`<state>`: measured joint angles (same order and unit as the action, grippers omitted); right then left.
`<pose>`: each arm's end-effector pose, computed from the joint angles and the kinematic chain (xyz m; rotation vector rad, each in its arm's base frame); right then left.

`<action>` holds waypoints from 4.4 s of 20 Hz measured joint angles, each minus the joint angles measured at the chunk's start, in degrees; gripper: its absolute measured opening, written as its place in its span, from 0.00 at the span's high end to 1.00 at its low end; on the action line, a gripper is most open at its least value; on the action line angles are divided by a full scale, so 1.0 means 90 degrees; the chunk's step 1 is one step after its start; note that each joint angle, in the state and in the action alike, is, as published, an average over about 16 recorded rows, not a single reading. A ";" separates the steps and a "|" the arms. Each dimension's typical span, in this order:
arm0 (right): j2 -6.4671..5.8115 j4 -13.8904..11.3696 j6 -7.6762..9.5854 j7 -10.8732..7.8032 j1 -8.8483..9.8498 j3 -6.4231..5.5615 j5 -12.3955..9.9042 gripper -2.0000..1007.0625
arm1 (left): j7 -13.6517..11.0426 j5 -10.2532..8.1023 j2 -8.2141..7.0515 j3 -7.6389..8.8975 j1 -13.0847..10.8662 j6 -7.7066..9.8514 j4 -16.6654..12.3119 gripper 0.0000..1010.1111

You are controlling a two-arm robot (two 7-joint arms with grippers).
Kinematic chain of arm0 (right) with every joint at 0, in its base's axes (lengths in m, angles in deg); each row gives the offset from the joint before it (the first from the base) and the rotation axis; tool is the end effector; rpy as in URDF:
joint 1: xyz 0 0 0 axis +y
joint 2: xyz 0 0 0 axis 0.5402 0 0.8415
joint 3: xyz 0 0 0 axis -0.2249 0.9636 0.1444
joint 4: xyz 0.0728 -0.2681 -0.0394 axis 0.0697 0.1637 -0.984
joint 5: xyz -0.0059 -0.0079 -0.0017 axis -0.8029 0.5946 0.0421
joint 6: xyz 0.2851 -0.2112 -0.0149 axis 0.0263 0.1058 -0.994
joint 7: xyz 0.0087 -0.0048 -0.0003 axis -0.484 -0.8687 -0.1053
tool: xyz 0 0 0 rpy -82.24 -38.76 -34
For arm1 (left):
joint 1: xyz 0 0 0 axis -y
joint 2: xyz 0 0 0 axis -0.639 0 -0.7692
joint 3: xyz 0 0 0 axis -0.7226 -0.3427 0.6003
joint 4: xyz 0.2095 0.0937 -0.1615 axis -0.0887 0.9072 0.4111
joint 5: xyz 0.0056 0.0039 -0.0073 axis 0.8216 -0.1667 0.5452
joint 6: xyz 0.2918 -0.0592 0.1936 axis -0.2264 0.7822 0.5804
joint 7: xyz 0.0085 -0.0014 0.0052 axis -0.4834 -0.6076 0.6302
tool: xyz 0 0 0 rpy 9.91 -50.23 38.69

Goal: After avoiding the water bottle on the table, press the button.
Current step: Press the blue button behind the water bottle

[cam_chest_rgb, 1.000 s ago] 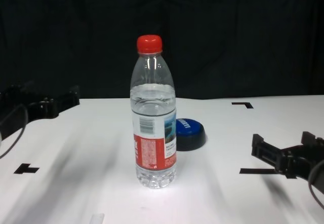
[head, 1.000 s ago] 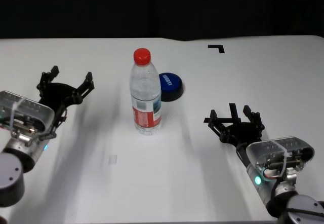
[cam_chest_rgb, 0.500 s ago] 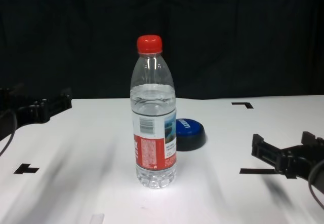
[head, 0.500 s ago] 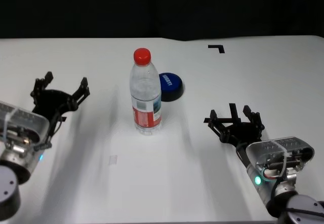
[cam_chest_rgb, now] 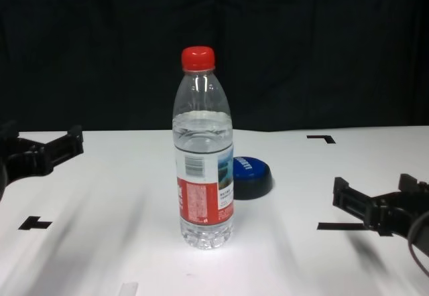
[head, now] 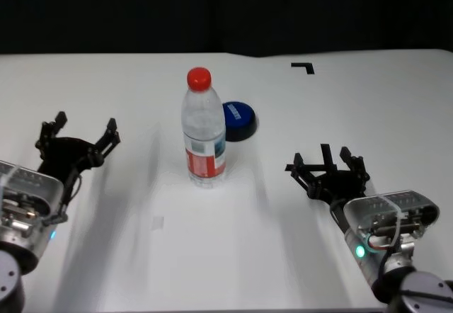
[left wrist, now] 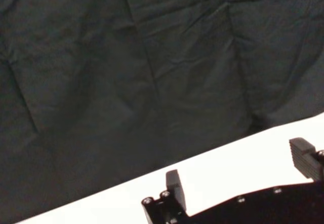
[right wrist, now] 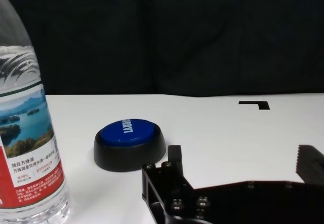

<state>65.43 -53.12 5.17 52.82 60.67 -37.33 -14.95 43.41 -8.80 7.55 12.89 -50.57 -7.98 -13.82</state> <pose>0.3454 0.0530 -0.2992 0.0395 0.0387 -1.3662 0.3736 0.0464 -0.2768 0.1716 -0.3197 1.3906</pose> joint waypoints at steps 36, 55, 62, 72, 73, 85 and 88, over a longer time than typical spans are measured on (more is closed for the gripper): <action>0.0000 0.0000 0.0000 0.0000 0.0000 0.0000 0.0000 0.00 | 0.0403 0.0356 0.0573 0.0306 -0.1217 -0.0011 -0.0912 0.01; 0.0000 0.0000 0.0000 0.0000 0.0000 0.0000 0.0000 0.00 | 0.0460 0.0478 0.0668 0.0314 -0.1261 0.0017 -0.0891 0.01; 0.0000 0.0000 0.0000 0.0000 0.0000 0.0000 0.0000 0.00 | 0.0461 0.0477 0.0667 0.0312 -0.1257 0.0015 -0.0886 0.01; 0.0023 0.0003 -0.0008 -0.0015 -0.0013 -0.0014 0.0041 0.00 | 0.0461 0.0463 0.0668 0.0312 -0.1257 0.0004 -0.0886 0.01; 0.0031 0.0004 -0.0009 -0.0020 -0.0019 -0.0019 0.0056 0.00 | 0.0460 0.0462 0.0668 0.0312 -0.1257 0.0003 -0.0886 0.01; 0.0181 0.0028 -0.0039 -0.0169 -0.0204 -0.0139 0.0334 0.00 | 0.0460 0.0456 0.0667 0.0312 -0.1257 0.0002 -0.0886 0.01; 0.0216 0.0043 -0.0048 -0.0234 -0.0285 -0.0183 0.0407 0.00 | 0.0460 0.0456 0.0667 0.0312 -0.1257 0.0002 -0.0886 0.01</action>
<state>67.37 -52.73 4.74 50.71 58.10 -38.98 -11.29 47.56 -4.70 13.56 15.69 -61.88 -7.96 -21.80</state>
